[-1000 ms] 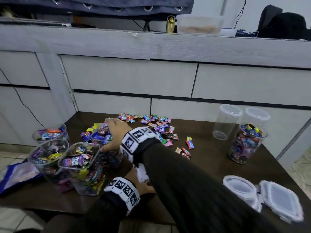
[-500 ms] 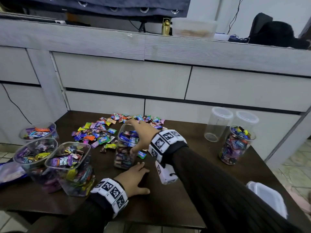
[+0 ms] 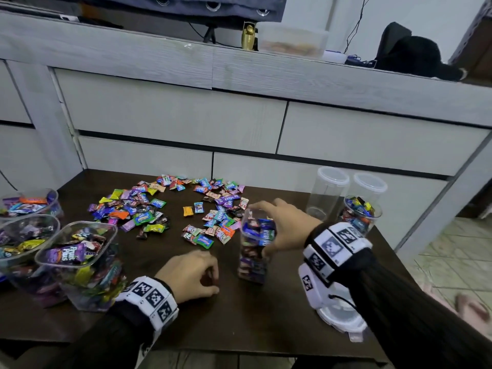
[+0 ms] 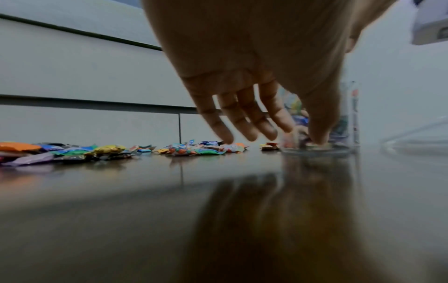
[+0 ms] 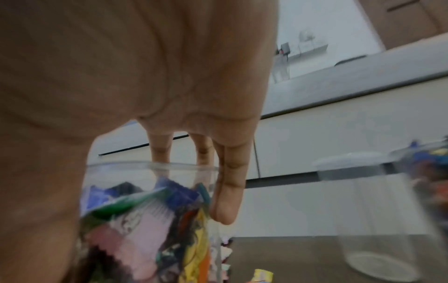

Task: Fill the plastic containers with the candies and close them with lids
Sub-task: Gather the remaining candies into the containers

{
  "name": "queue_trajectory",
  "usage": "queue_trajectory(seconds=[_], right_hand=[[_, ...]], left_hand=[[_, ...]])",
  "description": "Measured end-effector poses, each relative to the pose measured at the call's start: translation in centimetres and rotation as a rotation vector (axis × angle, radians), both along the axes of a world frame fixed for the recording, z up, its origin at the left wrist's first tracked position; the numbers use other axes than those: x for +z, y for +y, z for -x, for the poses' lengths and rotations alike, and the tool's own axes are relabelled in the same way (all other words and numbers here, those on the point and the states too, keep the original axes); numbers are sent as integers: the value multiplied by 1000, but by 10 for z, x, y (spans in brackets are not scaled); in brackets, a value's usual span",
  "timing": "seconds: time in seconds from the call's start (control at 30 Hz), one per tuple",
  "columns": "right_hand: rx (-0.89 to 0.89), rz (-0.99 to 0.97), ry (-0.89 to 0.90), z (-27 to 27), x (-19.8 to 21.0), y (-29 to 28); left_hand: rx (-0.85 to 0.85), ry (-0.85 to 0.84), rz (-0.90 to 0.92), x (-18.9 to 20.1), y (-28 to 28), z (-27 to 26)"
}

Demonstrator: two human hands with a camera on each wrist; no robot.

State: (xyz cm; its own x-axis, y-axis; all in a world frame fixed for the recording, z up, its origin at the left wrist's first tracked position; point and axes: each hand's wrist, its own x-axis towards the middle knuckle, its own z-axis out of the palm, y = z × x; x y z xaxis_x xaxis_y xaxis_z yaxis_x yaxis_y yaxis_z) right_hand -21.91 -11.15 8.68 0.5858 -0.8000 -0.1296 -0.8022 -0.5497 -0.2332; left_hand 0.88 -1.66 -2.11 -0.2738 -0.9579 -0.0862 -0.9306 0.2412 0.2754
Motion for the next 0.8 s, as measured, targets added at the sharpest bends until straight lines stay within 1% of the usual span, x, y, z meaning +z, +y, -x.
queue_trajectory(seconds=[0.1,0.2,0.27,0.43,0.6,0.67,0.7,0.8], right_hand=[[-117,38,89,37,1,-5],[-205,241,299,66,3,-13],[-240,320,372,80,4,-19],[-287,386,487,94,8,-31],[-317,358,600,100,11,-39],[-327,300,569,100,16,-40],[-348,252,498,99,21,-41],[-449,145,156,97,47,-58]], left_hand=[[108,-64,-23,0,-10,-3],[215,-120,-112,-2,-15,-3],[272,-146,-184,-3,-17,-3],[328,-167,-312,-5,-19,-4],[335,-163,-312,-7,-20,-4],[337,-167,-304,-9,-21,-4],[338,-169,-301,-10,-22,-4],[336,-172,-301,-12,-24,-4]])
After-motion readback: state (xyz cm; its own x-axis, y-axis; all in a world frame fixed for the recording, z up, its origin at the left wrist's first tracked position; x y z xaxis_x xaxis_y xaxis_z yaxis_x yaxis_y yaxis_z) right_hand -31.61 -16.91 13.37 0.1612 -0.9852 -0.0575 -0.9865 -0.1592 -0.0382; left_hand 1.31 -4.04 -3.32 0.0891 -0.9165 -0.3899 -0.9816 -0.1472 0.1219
